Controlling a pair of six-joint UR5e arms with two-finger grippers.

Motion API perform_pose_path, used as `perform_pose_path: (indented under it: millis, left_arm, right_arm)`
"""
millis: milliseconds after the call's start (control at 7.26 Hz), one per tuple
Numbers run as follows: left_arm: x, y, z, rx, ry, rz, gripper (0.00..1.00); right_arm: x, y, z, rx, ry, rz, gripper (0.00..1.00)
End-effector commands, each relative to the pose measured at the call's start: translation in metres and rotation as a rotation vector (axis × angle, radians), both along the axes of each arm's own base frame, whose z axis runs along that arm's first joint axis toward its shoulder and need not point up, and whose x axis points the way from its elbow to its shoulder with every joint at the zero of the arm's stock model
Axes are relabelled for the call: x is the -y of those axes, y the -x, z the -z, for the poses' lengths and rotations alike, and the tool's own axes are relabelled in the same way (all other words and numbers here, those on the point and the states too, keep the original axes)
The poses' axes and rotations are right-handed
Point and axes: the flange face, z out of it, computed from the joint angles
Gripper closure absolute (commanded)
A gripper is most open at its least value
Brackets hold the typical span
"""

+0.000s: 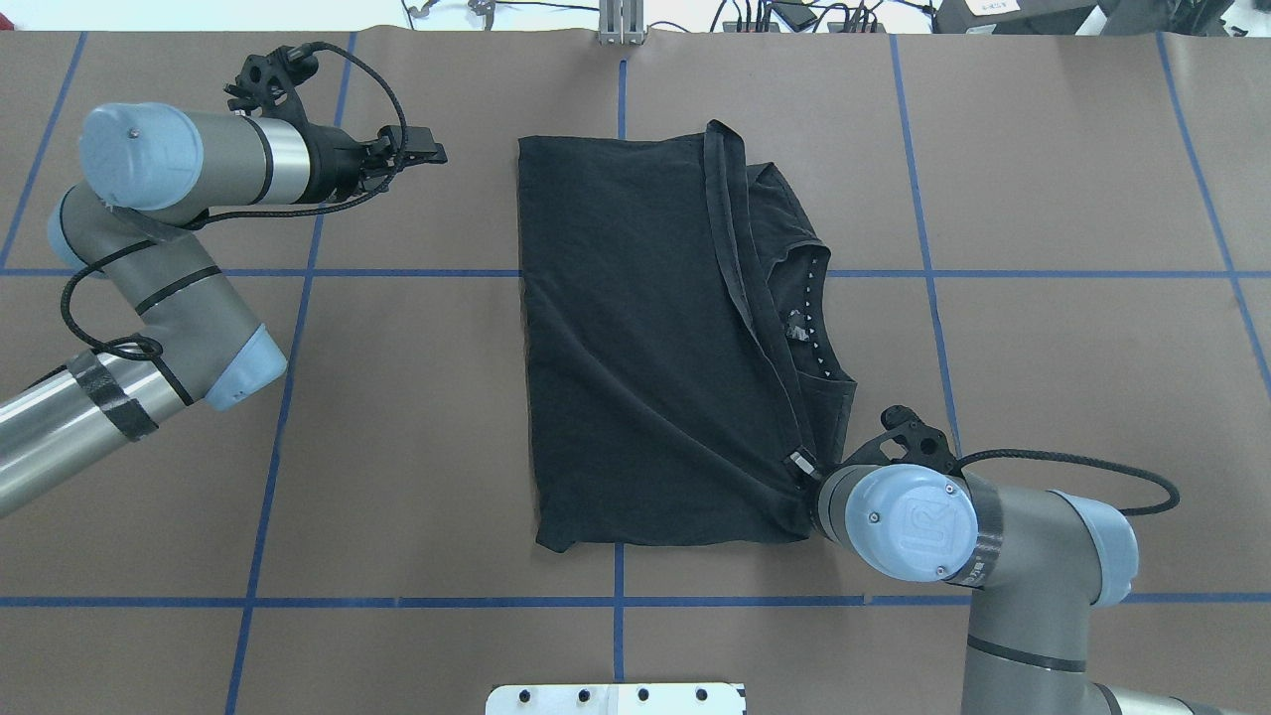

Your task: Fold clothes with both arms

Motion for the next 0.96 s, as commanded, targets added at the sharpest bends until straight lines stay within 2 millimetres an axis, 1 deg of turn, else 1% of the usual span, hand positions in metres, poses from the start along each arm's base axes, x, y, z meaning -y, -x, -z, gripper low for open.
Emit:
perform_pose_path:
  millis: [0, 138, 275, 413, 551, 688, 826]
  left_arm:
    - [0.0, 0.0, 0.0, 0.001, 0.001, 0.0, 0.0]
    - [0.0, 0.0, 0.002, -0.005, 0.001, 0.001, 0.0]
    - [-0.013, 0.011, 0.0, -0.058, 0.061, 0.017, 0.0]
    - [-0.049, 0.026, 0.015, -0.15, 0.105, 0.007, 0.0]
    - [-0.11, 0.015, 0.024, -0.235, 0.183, -0.048, 0.0]
    - [-0.156, 0.004, 0.037, -0.306, 0.248, -0.09, 0.0]
    - [-0.195, -0.028, 0.044, -0.335, 0.351, -0.083, 0.0]
  right_arm:
    - [0.002, -0.002, 0.016, 0.033, -0.001, -0.001, 1.0]
    - [-0.001, -0.01, 0.023, 0.051, 0.006, 0.009, 1.0]
    - [-0.002, -0.014, 0.024, 0.056, 0.005, 0.009, 1.0]
    - [-0.002, -0.017, 0.024, 0.057, 0.006, 0.007, 1.0]
    - [-0.003, -0.021, 0.022, 0.056, 0.005, 0.006, 1.0]
    - [-0.005, -0.025, 0.019, 0.051, 0.006, 0.007, 1.0]
    - [-0.004, -0.025, 0.019, 0.051, 0.006, 0.006, 1.0]
